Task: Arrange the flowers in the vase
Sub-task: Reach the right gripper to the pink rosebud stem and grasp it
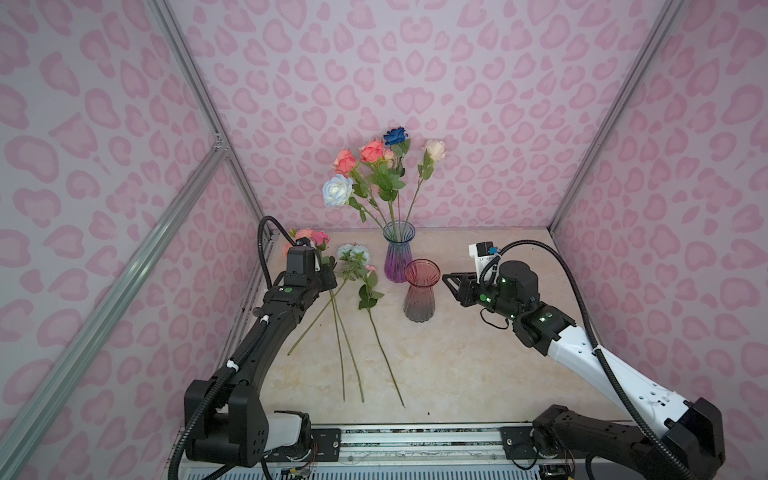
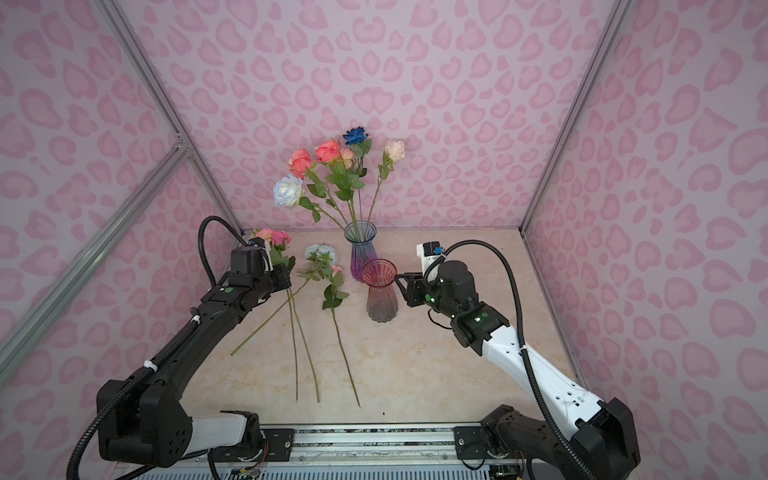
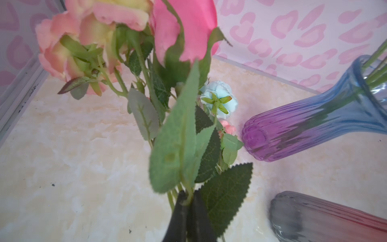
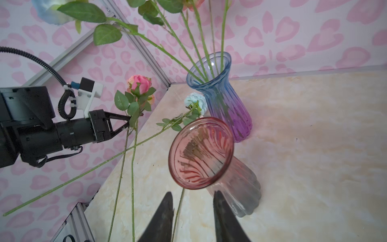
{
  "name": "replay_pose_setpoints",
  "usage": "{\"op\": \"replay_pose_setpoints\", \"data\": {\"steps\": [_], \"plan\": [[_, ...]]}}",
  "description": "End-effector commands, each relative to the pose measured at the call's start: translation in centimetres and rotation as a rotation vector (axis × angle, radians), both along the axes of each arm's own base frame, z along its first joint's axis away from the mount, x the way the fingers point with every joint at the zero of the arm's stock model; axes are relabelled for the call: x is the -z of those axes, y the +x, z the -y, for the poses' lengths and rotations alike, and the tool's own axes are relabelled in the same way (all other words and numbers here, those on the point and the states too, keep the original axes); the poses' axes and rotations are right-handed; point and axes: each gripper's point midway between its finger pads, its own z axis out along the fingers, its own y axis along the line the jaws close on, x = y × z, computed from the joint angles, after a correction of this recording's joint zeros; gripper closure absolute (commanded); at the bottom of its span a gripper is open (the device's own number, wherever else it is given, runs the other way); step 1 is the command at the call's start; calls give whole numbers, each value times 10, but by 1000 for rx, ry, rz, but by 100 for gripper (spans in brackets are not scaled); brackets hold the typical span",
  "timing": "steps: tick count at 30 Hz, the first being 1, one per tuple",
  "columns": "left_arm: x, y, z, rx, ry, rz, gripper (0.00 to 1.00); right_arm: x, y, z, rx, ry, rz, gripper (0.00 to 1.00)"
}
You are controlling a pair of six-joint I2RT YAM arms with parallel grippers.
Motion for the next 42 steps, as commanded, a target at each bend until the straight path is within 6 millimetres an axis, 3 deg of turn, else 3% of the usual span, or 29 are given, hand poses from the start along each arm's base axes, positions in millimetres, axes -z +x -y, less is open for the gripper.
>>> {"op": "replay_pose_setpoints", "data": {"steps": [1,8,16,22,28,32,33,35,42], "plan": [[-24,14,-1,-3,12,86,97,10,-8,-19,-33,-116,17,65],[10,11,-10,-69,9,16,97,47,-33,-79,-58,-512,71,64],[27,-1,-30,-185,39,3,97,77,-44,-134,-95,-692,76,63],[38,-8,-45,-264,71,-22,97,111,-23,-158,-36,-805,56,60],[59,-11,-52,-307,78,-64,93,161,12,-177,10,-892,7,56],[65,-11,-55,-304,75,-72,85,195,41,-178,35,-943,-44,53],[65,-9,-53,-292,65,-65,82,194,50,-180,49,-937,-46,53],[66,-5,-49,-268,53,-60,80,218,63,-179,54,-964,-85,51],[72,-2,-48,-263,46,-80,80,247,96,-178,81,-1023,-156,47]]}}
